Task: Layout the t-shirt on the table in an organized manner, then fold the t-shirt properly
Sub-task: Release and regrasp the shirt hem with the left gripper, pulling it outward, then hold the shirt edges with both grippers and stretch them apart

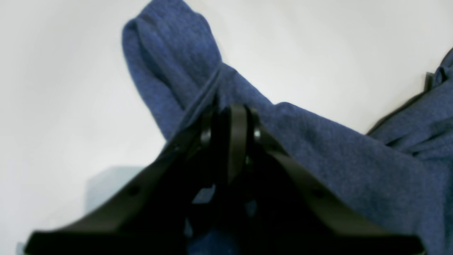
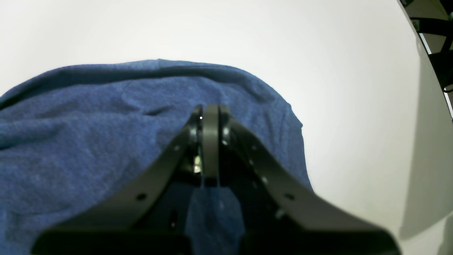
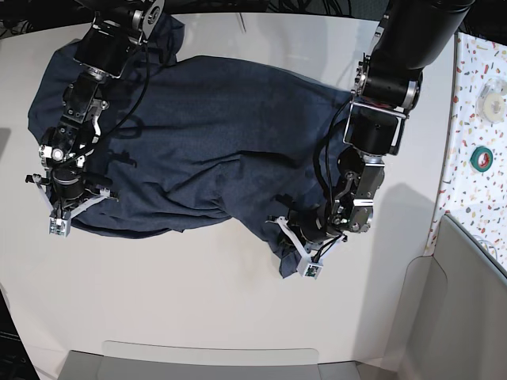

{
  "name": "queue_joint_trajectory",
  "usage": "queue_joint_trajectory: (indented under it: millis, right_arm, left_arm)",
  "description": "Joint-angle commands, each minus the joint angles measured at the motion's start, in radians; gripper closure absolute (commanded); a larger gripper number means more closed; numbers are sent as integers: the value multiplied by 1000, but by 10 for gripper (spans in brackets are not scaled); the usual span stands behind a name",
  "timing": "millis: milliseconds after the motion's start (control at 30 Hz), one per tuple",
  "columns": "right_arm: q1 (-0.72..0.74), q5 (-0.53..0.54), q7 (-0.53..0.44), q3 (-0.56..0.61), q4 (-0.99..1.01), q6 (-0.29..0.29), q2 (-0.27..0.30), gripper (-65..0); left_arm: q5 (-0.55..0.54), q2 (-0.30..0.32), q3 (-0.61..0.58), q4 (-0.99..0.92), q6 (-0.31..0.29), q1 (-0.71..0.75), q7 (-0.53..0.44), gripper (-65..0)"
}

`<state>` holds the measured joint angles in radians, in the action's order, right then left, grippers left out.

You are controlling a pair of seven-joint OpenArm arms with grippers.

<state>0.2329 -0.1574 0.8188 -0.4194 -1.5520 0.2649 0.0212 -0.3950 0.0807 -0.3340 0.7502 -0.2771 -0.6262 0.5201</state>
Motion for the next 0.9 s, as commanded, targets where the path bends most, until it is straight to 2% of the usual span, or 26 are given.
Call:
queue_joint_trajectory:
  millis: [0,133,200,367,500,667,867]
  right_arm:
    - [26,5,-25,1,-18,-2,4,0]
    - [44,5,-37,0,17,-2,4,0]
    - [55,5,-75,0,64,-2,9,0]
    - [82,3,-204,0,178,-2,9,0]
    - [125,5,-220,0,265,-2,3,0]
    - [158,5,-289,0,362,-2,1,0]
    - [173,5,-316,0,377,-2,-20,0]
  left_arm:
    - [-3,20,2,9,3,-36,-22,-61]
    - [-3,44,2,7,83,-30,-38,-61]
    - [-3,47,3,9,100,-30,-38,-61]
    - [-3,51,6,9,100,-28,-38,-61]
    - [-5,63,9,16,100,-11,-38,-61]
    - [-5,80,11,145,101,36,-31,-61]
    - [-5,86,11,210,101,61,-28,-61]
